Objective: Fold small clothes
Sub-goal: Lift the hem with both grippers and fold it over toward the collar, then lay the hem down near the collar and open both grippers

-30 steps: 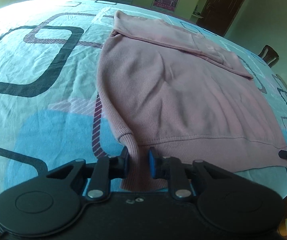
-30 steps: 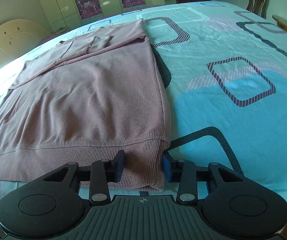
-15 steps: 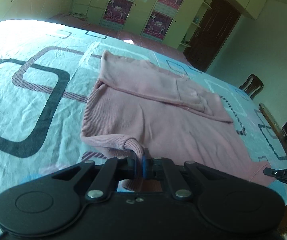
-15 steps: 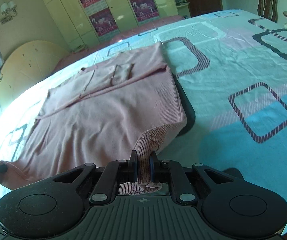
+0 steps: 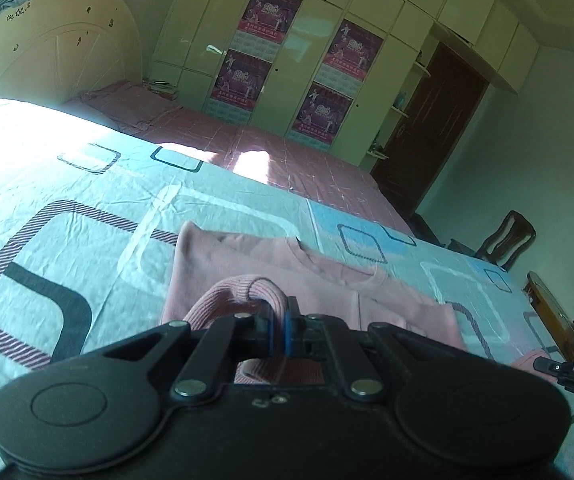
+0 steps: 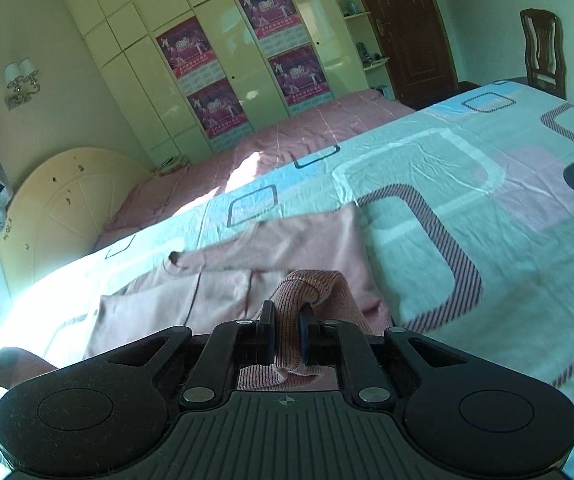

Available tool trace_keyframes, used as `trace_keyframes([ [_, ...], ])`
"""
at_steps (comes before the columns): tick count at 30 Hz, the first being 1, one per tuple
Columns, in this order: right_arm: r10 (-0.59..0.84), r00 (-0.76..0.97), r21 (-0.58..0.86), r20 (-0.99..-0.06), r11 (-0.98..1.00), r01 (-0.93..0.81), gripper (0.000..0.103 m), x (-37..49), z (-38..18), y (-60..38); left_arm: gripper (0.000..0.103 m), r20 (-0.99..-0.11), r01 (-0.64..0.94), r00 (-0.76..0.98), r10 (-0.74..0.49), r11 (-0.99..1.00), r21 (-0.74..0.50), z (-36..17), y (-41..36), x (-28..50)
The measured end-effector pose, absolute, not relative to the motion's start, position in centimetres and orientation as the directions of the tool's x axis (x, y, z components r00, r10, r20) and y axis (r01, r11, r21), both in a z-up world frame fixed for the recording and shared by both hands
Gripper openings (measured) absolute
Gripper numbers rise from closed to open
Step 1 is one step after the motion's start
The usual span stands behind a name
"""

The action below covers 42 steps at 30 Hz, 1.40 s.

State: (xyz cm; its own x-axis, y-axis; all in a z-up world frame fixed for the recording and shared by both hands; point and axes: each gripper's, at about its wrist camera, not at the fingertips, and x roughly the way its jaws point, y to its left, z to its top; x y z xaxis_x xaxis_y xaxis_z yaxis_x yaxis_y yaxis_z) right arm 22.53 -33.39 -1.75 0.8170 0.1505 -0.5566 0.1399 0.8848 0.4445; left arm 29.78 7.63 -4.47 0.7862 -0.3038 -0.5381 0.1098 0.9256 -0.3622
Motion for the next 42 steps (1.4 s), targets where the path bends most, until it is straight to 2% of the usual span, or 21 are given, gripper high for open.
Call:
trace_keyframes([
  [6,0.145,0.793,0.458,-0.592,0.87,0.183,0.01,31.4,-3.5,-34.9,0.005,-0.568,0.065,0.785,-0.248,0.944,-0.323,-5.7,5.9,37.3],
  [14,0.173,0.713,0.498,-0.68,0.822,0.275,0.01,39.1,-8.7,-36.7,0.006,-0.696,-0.004,0.705,-0.136,0.981,-0.196,-10.8,4.2,45.1],
  [17,0.142,0.69,0.454,-0.71,0.841,0.294,0.011,40.4,-9.8,-36.8,0.017,-0.726,-0.001,0.682,-0.082,0.994,-0.113,-12.0,3.7,46.3],
  [18,0.138,0.682,0.438,-0.718,0.852,0.288,0.011,40.8,-9.9,-36.8,0.022,-0.73,0.004,0.68,-0.074,0.995,-0.097,-12.3,3.6,46.6],
  [19,0.144,0.678,0.435,-0.72,0.856,0.28,0.013,41.0,-10.0,-36.9,0.037,-0.732,0.0,0.678,-0.063,0.996,-0.085,-12.4,3.7,46.7],
  [20,0.148,0.681,0.436,-0.717,0.858,0.273,0.023,41.0,-10.0,-37.0,0.048,-0.733,-0.001,0.678,-0.063,0.996,-0.087,-12.3,4.0,46.7],
  [21,0.144,0.692,0.435,-0.708,0.861,0.265,0.044,41.0,-9.8,-37.1,0.071,-0.726,-0.002,0.684,-0.069,0.995,-0.096,-12.1,4.4,46.6],
  [22,0.131,0.702,0.429,-0.7,0.863,0.267,0.057,41.0,-9.6,-37.3,0.082,-0.71,0.002,0.7,-0.069,0.995,-0.095,-11.7,4.8,46.2],
  [23,0.12,0.72,0.427,-0.683,0.866,0.261,0.069,40.9,-9.2,-37.6,0.082,-0.696,0.016,0.714,-0.068,0.997,-0.08,-11.3,5.1,45.8],
  [27,0.114,0.765,0.404,-0.634,0.892,0.202,0.069,41.3,-7.8,-38.4,0.075,-0.684,0.084,0.724,-0.09,0.996,-0.043,-10.3,6.0,45.3],
  [31,0.153,0.782,0.382,-0.604,0.917,0.117,0.069,42.0,-7.5,-38.6,0.075,-0.679,0.169,0.712,-0.179,0.982,-0.081,-10.3,6.2,45.7],
  [39,0.242,0.697,0.352,-0.675,0.936,0.016,0.068,44.8,-11.0,-37.0,0.071,-0.735,0.246,0.647,-0.2,0.968,-0.047,-13.4,3.7,49.3],
  [42,0.25,0.672,0.31,-0.697,0.95,-0.032,0.068,45.5,-11.9,-36.4,0.064,-0.753,0.264,0.623,-0.211,0.963,-0.051,-14.5,3.7,50.5],
])
